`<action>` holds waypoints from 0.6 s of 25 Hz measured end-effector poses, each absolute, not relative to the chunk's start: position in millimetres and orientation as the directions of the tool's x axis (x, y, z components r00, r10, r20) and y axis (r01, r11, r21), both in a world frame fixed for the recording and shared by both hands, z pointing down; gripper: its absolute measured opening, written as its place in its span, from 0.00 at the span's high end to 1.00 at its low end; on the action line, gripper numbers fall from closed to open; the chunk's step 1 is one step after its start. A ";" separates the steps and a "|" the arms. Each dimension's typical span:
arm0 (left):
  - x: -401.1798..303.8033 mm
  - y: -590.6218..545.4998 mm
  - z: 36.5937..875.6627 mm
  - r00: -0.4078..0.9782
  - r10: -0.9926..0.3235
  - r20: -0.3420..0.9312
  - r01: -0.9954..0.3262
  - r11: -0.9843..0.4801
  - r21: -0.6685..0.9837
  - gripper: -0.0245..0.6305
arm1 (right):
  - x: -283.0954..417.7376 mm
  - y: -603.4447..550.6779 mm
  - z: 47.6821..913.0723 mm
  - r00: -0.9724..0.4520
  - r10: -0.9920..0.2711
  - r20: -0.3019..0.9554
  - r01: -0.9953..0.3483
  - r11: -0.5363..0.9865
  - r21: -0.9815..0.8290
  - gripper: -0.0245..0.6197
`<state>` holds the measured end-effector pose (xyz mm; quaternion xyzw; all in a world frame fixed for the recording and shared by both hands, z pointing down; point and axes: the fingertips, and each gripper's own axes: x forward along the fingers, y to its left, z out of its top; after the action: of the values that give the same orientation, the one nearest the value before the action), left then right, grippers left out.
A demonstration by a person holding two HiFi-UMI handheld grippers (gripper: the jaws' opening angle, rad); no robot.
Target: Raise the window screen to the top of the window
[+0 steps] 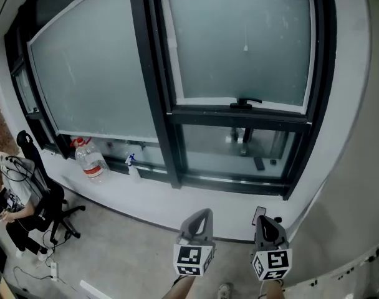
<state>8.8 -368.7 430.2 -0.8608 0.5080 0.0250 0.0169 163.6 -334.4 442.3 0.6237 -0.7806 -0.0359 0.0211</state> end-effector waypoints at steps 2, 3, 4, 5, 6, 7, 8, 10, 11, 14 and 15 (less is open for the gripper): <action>-19.0 -343.5 433.4 0.472 -0.878 -0.082 -0.880 -0.474 0.009 0.96 | 137.5 -306.5 443.8 -0.226 -0.974 -0.019 -0.971 0.224 0.083 0.95; -30.5 -329.2 434.0 0.474 -0.876 -0.086 -0.879 -0.477 0.015 0.96 | 124.6 -290.9 443.2 -0.228 -0.973 -0.025 -0.971 0.225 0.086 0.95; -39.6 -313.1 433.9 0.481 -0.872 -0.089 -0.875 -0.484 0.014 0.96 | 112.9 -274.4 442.3 -0.227 -0.973 -0.031 -0.970 0.223 0.093 0.95; -47.0 -295.2 433.1 0.493 -0.865 -0.092 -0.869 -0.495 0.004 0.96 | 102.6 -257.3 441.6 -0.223 -0.974 -0.037 -0.971 0.218 0.101 0.95; -53.4 -275.8 432.4 0.505 -0.857 -0.097 -0.862 -0.507 -0.009 0.96 | 93.3 -239.7 441.6 -0.216 -0.976 -0.041 -0.972 0.211 0.107 0.95; -60.1 -255.7 432.5 0.516 -0.851 -0.102 -0.856 -0.517 -0.020 0.96 | 84.8 -222.0 442.5 -0.208 -0.977 -0.044 -0.973 0.203 0.109 0.95; -67.2 -235.9 433.7 0.523 -0.846 -0.105 -0.851 -0.524 -0.023 0.96 | 77.0 -204.5 444.0 -0.200 -0.979 -0.046 -0.975 0.194 0.110 0.95; -80.2 -200.1 436.3 0.532 -0.840 -0.104 -0.845 -0.534 -0.005 0.96 | 63.6 -172.8 445.0 -0.182 -0.982 -0.050 -0.978 0.176 0.110 0.95; -85.7 -183.9 437.7 0.536 -0.838 -0.099 -0.842 -0.539 0.002 0.96 | 57.9 -157.7 444.2 -0.172 -0.984 -0.054 -0.981 0.166 0.100 0.95; -98.4 -138.2 441.0 0.552 -0.830 -0.080 -0.832 -0.555 0.007 0.96 | 39.3 -111.6 436.4 -0.168 -0.984 -0.066 -0.984 0.163 0.066 0.95; -101.2 -125.8 439.3 0.554 -0.829 -0.080 -0.831 -0.556 0.014 0.96 | 33.6 -98.5 432.3 -0.174 -0.982 -0.068 -0.983 0.169 0.076 0.95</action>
<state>-101.2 -125.8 439.3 -0.8813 0.4707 0.0387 0.0130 33.6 -98.5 432.3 0.6425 -0.7646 -0.0510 -0.0014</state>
